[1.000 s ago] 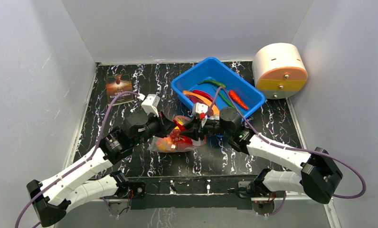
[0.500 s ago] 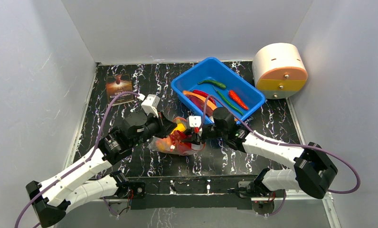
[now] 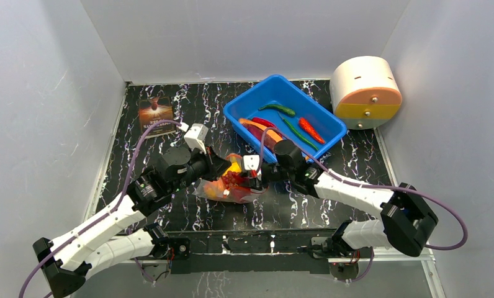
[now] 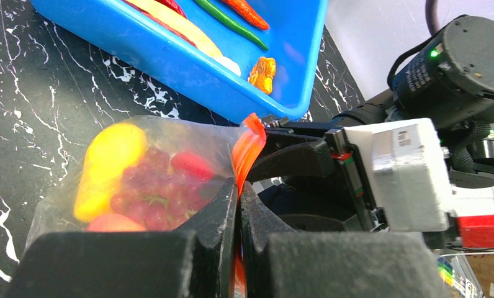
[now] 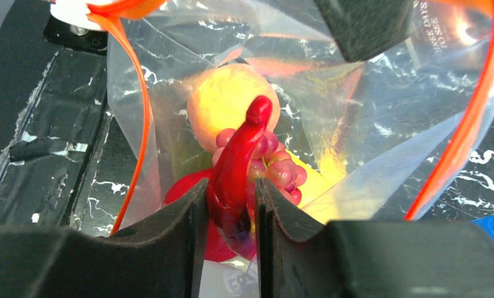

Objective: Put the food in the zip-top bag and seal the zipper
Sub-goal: Place the fake vegetable in the zipper food storage bag.

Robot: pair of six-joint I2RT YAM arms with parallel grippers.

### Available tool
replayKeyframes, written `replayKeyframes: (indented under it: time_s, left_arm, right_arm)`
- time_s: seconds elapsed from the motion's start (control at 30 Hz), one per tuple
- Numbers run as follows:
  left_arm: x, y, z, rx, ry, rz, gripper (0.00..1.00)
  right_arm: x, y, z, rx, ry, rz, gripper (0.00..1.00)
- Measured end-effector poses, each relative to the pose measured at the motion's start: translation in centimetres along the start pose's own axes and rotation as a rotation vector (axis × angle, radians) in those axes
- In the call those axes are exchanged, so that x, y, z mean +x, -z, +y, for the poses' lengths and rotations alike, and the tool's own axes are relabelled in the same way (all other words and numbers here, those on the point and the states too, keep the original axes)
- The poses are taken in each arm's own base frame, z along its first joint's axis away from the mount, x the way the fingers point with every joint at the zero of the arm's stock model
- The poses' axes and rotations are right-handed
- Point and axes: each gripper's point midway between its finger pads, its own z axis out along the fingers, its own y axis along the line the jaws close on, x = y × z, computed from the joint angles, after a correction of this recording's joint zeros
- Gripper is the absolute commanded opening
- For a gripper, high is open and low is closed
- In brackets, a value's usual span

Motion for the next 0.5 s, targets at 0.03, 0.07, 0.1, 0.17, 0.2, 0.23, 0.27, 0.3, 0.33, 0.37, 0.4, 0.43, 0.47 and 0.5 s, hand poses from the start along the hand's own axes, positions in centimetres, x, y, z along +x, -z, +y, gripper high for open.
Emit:
replayKeyframes:
  time_s: [0.03,0.07,0.1,0.17,0.2,0.23,0.27,0.3,0.33,0.37,0.4,0.43,0.47,0.5]
  left_arm:
    - [0.0,0.0,0.0,0.001,0.001,0.0,0.0]
    - [0.0,0.0,0.0,0.002,0.001,0.001,0.0]
    - [0.0,0.0,-0.1,0.003,0.002,0.001,0.0]
    - [0.0,0.0,-0.1,0.004,0.002,0.003,0.0]
    - [0.0,0.0,-0.1,0.004,0.002,0.003,0.0]
    - [0.0,0.0,-0.1,0.004,0.002,0.003,0.0]
    - [0.1,0.0,-0.1,0.004,0.002,0.003,0.0]
    - [0.1,0.0,-0.1,0.004,0.002,0.003,0.0]
    - [0.1,0.0,-0.1,0.004,0.002,0.003,0.0]
    - [0.1,0.0,-0.1,0.003,0.002,0.003,0.0]
    - [0.1,0.0,-0.1,0.004,0.002,0.003,0.0]
    - [0.1,0.0,-0.1,0.004,0.001,0.003,0.0]
    - [0.1,0.0,-0.1,0.004,0.001,0.003,0.0]
    - [0.1,0.0,-0.1,0.003,0.001,0.003,0.0]
  right_arm:
    - [0.2,0.0,0.0,-0.001,0.0,0.008,0.36]
    - [0.6,-0.1,0.0,-0.001,-0.003,0.02,0.39]
    - [0.8,-0.1,0.0,-0.001,-0.004,0.03,0.43]
    - [1.1,-0.1,-0.1,0.0,-0.006,0.047,0.49]
    - [1.1,-0.1,0.0,-0.001,-0.007,0.051,0.52]
    - [1.1,-0.1,-0.1,0.001,-0.006,0.056,0.54]
    - [1.1,-0.1,-0.2,0.005,-0.004,0.059,0.56]
    - [1.1,0.0,-0.2,0.006,-0.003,0.062,0.57]
    - [1.1,0.1,-0.1,0.007,-0.006,0.066,0.58]
    - [1.1,0.3,-0.1,0.008,-0.007,0.069,0.59]
    - [0.8,0.4,0.0,0.011,-0.006,0.067,0.6]
    - [0.5,0.7,0.0,0.015,-0.004,0.063,0.6]
    - [0.1,0.9,0.0,0.021,-0.004,0.058,0.61]
    - [-0.2,1.1,0.0,0.025,-0.007,0.053,0.61]
